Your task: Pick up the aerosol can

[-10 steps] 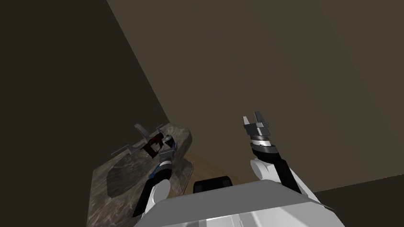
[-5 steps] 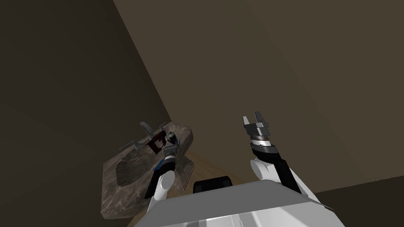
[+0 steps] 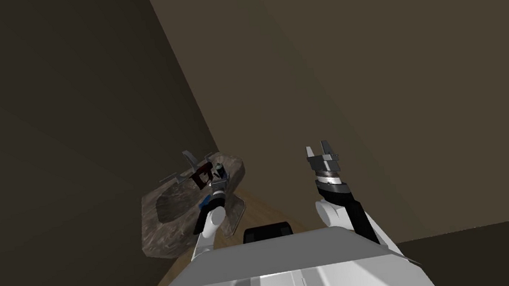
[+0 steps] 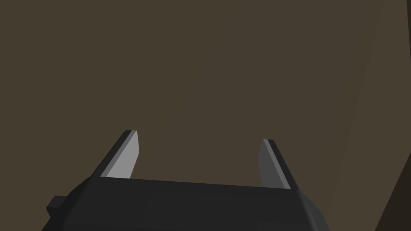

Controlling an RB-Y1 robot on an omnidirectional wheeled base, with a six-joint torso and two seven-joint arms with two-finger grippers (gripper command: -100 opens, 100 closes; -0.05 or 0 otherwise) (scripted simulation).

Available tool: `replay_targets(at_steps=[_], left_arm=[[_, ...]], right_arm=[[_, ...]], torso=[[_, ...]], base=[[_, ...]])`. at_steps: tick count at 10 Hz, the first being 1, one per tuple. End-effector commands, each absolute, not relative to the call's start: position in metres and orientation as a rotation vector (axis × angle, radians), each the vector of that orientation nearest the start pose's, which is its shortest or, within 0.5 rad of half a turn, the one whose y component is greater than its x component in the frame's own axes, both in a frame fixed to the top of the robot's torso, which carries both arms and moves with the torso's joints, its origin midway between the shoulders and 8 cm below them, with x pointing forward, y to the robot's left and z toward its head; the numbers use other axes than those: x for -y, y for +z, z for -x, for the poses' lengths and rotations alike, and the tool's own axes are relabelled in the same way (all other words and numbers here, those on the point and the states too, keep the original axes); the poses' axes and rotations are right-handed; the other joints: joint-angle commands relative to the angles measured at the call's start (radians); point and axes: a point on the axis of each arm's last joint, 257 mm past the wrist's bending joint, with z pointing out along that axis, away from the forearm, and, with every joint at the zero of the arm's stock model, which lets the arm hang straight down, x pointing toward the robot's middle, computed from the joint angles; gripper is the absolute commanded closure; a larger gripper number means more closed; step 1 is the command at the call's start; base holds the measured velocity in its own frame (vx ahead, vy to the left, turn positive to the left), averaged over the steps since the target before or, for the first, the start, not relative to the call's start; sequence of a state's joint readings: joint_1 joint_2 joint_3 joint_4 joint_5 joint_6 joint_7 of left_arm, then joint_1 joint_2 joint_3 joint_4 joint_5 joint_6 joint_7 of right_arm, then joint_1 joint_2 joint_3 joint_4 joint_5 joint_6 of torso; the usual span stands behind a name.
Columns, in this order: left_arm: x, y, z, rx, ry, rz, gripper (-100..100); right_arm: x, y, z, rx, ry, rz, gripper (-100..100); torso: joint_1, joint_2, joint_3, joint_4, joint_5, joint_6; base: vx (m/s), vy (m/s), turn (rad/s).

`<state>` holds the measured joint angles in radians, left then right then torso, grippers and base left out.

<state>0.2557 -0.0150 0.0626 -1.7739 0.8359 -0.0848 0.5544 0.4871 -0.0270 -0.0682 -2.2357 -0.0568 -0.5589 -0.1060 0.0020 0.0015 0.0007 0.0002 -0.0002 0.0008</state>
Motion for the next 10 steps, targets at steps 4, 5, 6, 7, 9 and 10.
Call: replay_targets(at_steps=[4, 5, 6, 7, 9, 10], left_arm=[[-0.298, -0.236, -0.502, 0.005, -2.037, 2.027, -100], [-0.293, -0.235, -0.509, -0.001, -2.045, 2.029, -100], [-0.289, -0.239, -0.516, -0.008, -2.043, 2.044, -100], [-0.289, -0.249, -0.515, -0.010, -2.024, 2.065, -100], [-0.284, -0.245, -0.534, -0.018, -2.041, 2.050, -100], [-0.279, -0.245, -0.542, -0.026, -2.045, 2.058, -100]], right_arm=[[0.306, 0.022, -0.338, -0.546, 1.378, -0.681, 0], [0.306, 0.022, -0.338, -0.546, 1.378, -0.681, 0], [0.306, 0.022, -0.338, -0.546, 1.378, -0.681, 0], [0.306, 0.022, -0.338, -0.546, 1.378, -0.681, 0], [0.306, 0.022, -0.338, -0.546, 1.378, -0.681, 0], [0.306, 0.022, -0.338, -0.546, 1.378, -0.681, 0]], torso=[[0.001, -0.001, -0.001, 0.000, 0.000, -0.001], [0.001, 0.001, 0.001, 0.000, 0.000, 0.000], [0.000, 0.000, 0.000, 0.000, 0.000, 0.000], [0.000, -0.002, -0.001, 0.000, 0.000, 0.000], [0.000, 0.000, 0.000, 0.000, 0.000, -0.001], [0.000, 0.001, 0.001, 0.000, 0.000, 0.000]], base=[[-0.041, 0.005, 0.067], [-0.056, 0.004, -0.007], [-0.014, 0.000, -0.014], [0.007, -0.003, -0.004], [-0.086, -0.006, 0.147], [-0.045, 0.004, -0.013]])
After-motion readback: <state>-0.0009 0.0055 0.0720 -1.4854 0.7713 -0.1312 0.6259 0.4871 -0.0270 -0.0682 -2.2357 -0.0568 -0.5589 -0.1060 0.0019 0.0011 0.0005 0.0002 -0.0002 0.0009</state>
